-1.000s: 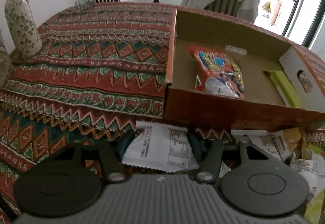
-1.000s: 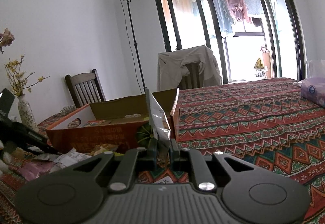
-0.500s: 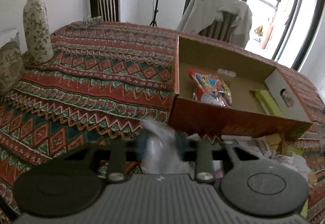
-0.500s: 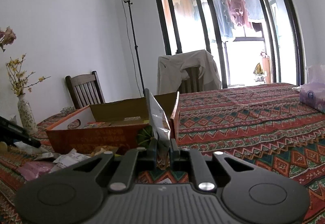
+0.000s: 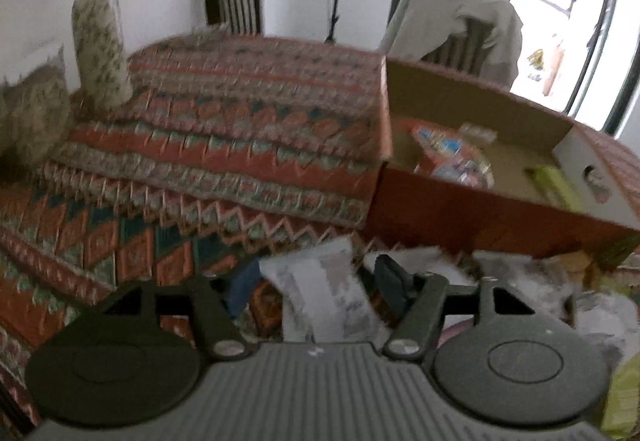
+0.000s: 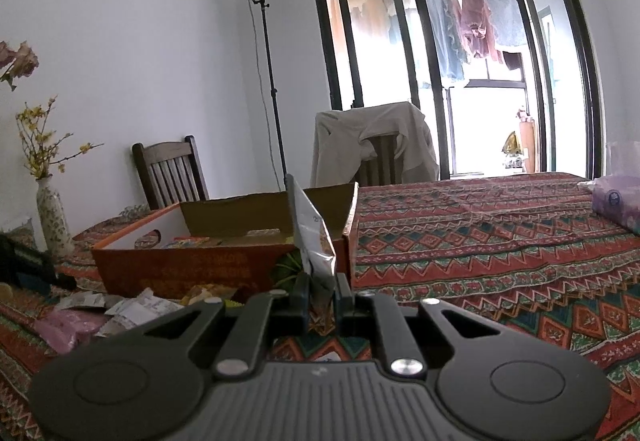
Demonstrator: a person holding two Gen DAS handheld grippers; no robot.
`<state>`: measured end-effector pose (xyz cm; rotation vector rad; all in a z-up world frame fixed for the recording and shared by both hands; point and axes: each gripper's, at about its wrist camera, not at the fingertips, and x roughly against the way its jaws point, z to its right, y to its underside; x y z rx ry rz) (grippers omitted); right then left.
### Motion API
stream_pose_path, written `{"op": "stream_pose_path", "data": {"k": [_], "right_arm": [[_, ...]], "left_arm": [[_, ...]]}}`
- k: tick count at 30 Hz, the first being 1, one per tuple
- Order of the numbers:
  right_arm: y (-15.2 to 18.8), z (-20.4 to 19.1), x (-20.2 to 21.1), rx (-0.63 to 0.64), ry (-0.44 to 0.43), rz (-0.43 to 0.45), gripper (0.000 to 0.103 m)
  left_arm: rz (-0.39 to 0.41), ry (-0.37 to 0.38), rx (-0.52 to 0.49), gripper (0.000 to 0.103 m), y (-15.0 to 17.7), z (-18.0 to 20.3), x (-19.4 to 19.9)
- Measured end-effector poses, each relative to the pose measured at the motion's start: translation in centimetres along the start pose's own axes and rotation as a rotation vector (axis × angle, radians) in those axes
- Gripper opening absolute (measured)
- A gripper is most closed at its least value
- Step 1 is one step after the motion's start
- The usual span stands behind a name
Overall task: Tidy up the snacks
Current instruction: 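Carry both white packets into the cardboard box and release them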
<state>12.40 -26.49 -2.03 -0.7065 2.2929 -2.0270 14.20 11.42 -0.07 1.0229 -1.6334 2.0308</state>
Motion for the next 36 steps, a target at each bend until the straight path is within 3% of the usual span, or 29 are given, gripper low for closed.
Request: {"op": "stream_pose_path", "data": {"k": [4,7,9,21,29,36], "right_arm": [[0.0,0.0,0.0,-0.004,0.001,0.0,0.011],[0.0,0.1,0.0,-0.004,0.0,0.0,0.011],[0.0,0.0,0.0,-0.004,-0.001,0.0,0.011],[-0.9,-1.0,1.4,0.044,-0.004,0.066,0.011],[-4.6,-2.2,0.0,0.064,-0.003,0.102,0.011],[-8.1,-3.9,-3.8,0.053,-0.003,0.085,0.011]], "left_arm": [[-0.033,-0.042,-0.002,0.07,1.1,0.5,-1.6],[0.003,-0.087,-0.028,0.051,1.7,1.0,-1.5],[0.01,-0.06,-0.016,0.047,1.8,0.9,-1.2],[0.191,0.007,-0.03,0.046,0.3,1.2,4.2],[0.288,0.11,-0.055,0.046,-2.5,5.2,5.8],[0.311,0.184,-0.062,0.046,-4.7,9.0,4.5]]}}
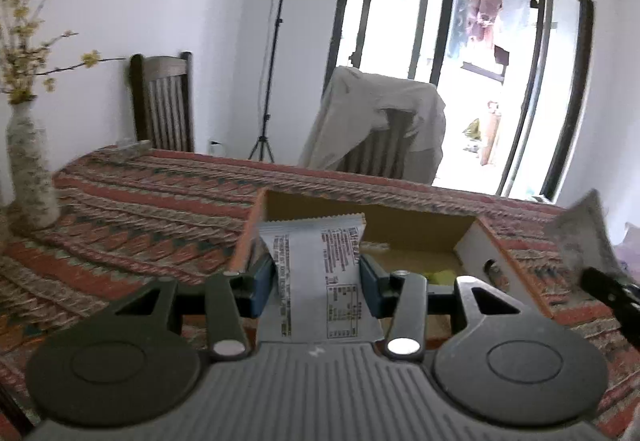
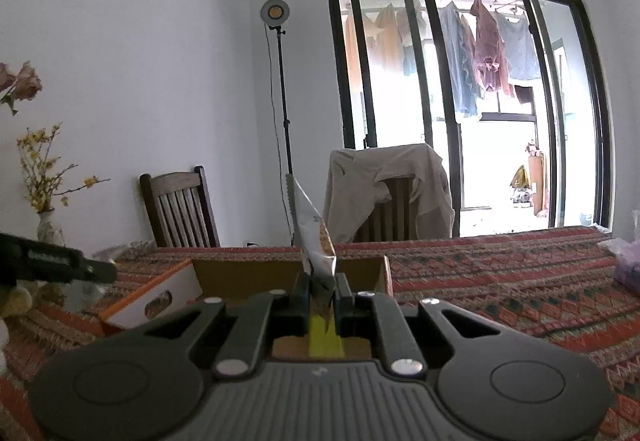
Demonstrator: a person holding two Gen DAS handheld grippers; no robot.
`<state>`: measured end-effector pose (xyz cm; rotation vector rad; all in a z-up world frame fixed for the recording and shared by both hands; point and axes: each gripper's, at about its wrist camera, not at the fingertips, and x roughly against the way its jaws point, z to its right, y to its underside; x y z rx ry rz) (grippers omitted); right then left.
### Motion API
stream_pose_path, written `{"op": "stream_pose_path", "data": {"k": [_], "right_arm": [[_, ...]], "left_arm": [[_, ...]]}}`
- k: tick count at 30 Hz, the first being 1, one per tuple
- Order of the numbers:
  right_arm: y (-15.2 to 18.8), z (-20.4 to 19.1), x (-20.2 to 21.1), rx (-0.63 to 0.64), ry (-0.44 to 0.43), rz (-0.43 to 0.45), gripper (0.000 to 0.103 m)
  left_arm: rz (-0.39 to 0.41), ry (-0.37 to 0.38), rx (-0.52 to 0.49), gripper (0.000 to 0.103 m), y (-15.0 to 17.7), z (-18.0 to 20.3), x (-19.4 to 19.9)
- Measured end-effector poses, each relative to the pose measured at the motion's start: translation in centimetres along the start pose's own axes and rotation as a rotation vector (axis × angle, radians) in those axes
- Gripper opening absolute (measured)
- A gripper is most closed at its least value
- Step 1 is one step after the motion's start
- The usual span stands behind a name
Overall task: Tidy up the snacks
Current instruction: 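Carry both white packets into the cardboard box and release them, then move both tools back over the snack pile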
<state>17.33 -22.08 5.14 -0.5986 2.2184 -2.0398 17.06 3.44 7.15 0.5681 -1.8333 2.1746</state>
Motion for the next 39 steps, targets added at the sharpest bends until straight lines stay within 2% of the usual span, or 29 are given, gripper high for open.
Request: {"op": "stream_pose_path", "data": {"k": [6,11,20,22,24,25,26,27,28,39], "right_arm": [[-1.4,-0.7,-4.3,-0.036,0.003,-0.013,0.011],[-0.4,-0.7,-6.9,-0.063,0.005,-0.002,0.011],[1.8,-1.1,-8.5,-0.011,0.004,-0.114,0.011],[2.1,-1.2,-8.7,-0.016,0.006,-0.137,0.014],[2.1,-1.1,-8.7,-0.017,0.019,-0.145,0.015],[2.2,-1.0,-8.7,-0.024,0.019,-0.148,0.025],[2.3,-0.9,-8.5,-0.033,0.018,-0.145,0.048],[2.3,-0.8,-8.4,-0.042,0.019,-0.141,0.065],[2.4,-0.7,-8.3,-0.049,0.025,-0.134,0.101],[2.5,-0.3,-8.6,-0.056,0.055,-0.142,0.103]], "left_arm": [[0.019,0.001,0.044,0.046,-1.1,0.7,-3.1],[0.023,-0.014,0.078,0.046,-0.9,-0.3,-5.3],[-0.029,-0.004,0.056,0.047,0.6,-0.6,-7.3],[-0.032,-0.001,0.061,0.056,1.0,-0.7,-7.3],[-0.012,0.004,0.056,0.085,1.4,-0.6,-6.9],[0.004,-0.004,0.055,0.093,1.5,-0.5,-6.6],[0.025,-0.012,0.06,0.103,1.6,-0.5,-6.4],[0.049,-0.019,0.065,0.103,1.6,-0.4,-6.0],[0.062,-0.018,0.066,0.103,1.6,-0.4,-5.8],[0.054,-0.023,0.069,0.103,1.7,-0.4,-5.9]]}}
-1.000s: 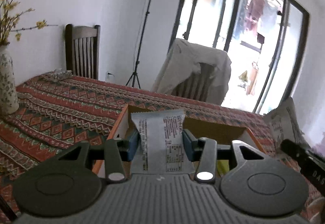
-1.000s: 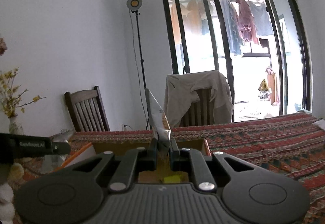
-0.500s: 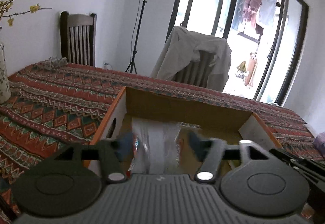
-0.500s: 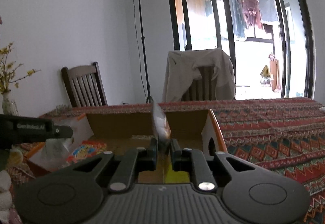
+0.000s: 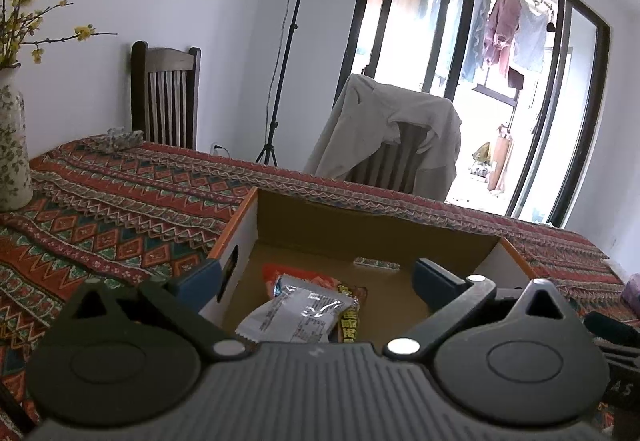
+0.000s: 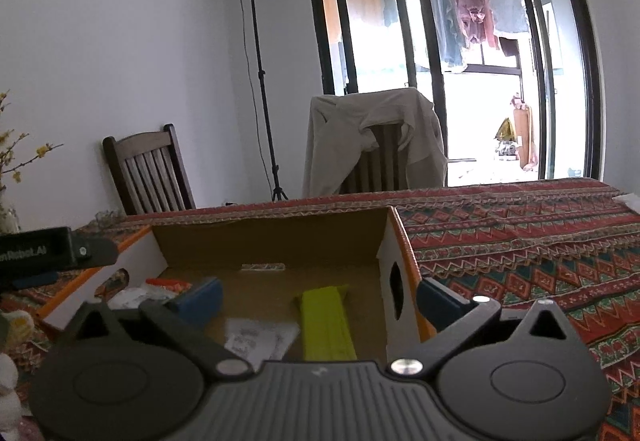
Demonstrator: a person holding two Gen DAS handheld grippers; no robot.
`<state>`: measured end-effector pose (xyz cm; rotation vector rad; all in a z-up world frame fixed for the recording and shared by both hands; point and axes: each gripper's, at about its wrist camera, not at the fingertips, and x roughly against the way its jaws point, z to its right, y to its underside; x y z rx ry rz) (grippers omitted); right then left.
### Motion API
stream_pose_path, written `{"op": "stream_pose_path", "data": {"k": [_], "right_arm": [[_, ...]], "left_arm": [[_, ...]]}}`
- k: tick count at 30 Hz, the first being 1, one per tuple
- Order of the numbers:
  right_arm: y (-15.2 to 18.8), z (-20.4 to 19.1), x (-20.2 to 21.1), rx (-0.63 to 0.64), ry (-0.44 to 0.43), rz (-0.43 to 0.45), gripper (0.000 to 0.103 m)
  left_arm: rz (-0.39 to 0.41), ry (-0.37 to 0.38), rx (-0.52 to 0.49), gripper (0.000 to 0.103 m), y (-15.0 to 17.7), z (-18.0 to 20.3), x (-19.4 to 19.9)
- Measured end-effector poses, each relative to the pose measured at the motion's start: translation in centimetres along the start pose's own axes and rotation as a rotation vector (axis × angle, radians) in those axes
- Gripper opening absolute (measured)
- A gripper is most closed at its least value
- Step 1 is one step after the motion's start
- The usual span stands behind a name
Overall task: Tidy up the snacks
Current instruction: 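Move both tools back over the snack pile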
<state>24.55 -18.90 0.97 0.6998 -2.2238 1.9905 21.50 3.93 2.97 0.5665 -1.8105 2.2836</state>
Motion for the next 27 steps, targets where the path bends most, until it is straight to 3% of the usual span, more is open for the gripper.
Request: {"op": "stream_pose_path", "data": {"k": [8,17,27], "right_arm": [[-0.1,0.0,0.5,-0.003,0.012,0.018,0.103],[-1.1,-0.8,3.9,0.038,0.003,0.078,0.103],[-0.1,-0.8,8.6,0.074,0.0,0.08,0.103]], "left_arm": [[0.014,0.019,0.003,0.103,-0.1,0.1,1.1],[0.041,0.063,0.004,0.103,-1.2,0.5,5.1],[0.01,0.076,-0.067,0.103,1.2,-0.4,8.8]]}}
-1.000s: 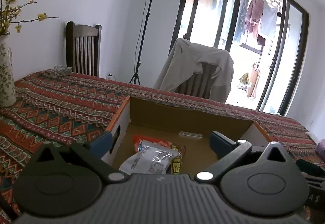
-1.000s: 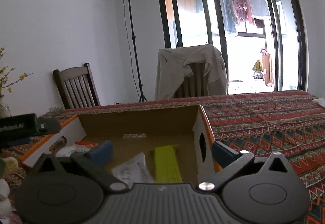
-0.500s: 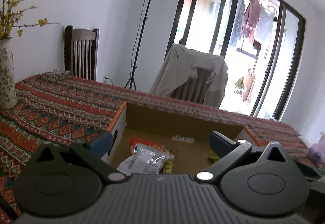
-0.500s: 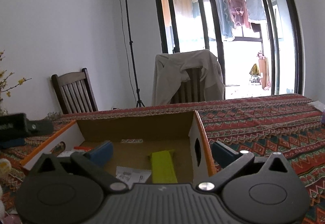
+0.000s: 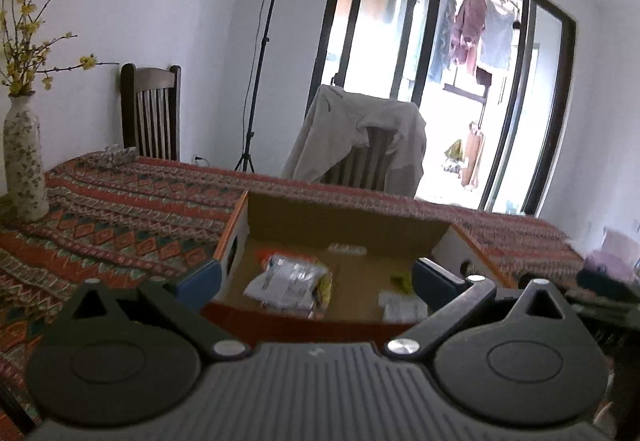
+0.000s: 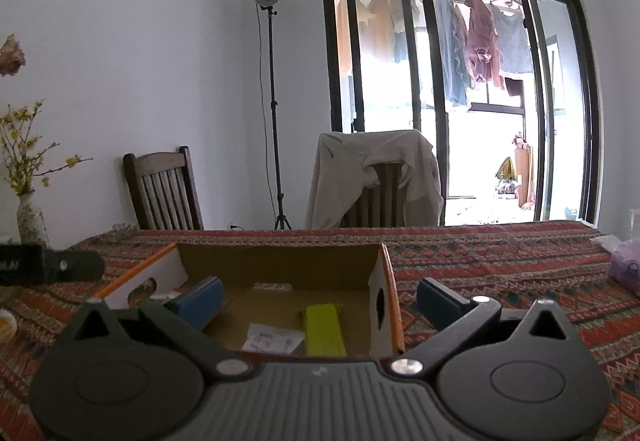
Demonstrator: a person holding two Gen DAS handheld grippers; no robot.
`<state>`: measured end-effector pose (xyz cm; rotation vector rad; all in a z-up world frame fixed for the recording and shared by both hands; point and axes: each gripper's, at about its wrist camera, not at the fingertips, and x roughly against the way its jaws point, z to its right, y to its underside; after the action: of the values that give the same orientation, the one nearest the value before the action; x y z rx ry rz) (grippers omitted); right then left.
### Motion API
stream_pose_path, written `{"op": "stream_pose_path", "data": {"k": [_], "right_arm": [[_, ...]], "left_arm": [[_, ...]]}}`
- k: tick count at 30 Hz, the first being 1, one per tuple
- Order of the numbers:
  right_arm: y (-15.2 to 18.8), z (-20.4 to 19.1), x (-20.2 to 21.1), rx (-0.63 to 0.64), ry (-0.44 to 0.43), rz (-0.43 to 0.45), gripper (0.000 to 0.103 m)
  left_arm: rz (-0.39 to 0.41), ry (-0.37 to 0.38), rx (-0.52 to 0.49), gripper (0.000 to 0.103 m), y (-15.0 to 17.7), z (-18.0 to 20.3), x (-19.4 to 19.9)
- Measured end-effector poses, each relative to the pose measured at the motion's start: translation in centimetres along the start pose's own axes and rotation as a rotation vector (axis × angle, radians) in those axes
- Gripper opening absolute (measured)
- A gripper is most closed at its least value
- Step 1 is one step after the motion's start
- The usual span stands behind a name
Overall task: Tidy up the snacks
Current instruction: 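Move both tools back over the snack pile, then grasp the oat-crisp snack packet with the right tool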
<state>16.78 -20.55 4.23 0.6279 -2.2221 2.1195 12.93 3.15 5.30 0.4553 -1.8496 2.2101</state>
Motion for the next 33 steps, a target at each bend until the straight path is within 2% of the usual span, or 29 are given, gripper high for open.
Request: {"op": "stream_pose_path", "data": {"k": [14,20,25,33], "right_arm": [[5.0,2.9,3.1,-0.018,0.017,-0.155,0.103],[6.3,4.3,4.1,-0.031,0.077,-0.196,0.103],[7.2,5.1,4.3,-0.043,0.07,-0.252,0.103],[7.9,4.9,2.8,-0.014,0.037,-0.359,0.103]], "left_arm": [[-0.099,-0.091,-0.005,0.103,6.3,-4.9,2.2],[-0.087,-0.101,0.002,0.103,7.6,-5.6,2.5],[-0.051,-0.09,-0.001,0.103,8.0,-5.4,2.7],[-0.057,-0.09,-0.001,0.103,8.1,-5.4,2.6]]}}
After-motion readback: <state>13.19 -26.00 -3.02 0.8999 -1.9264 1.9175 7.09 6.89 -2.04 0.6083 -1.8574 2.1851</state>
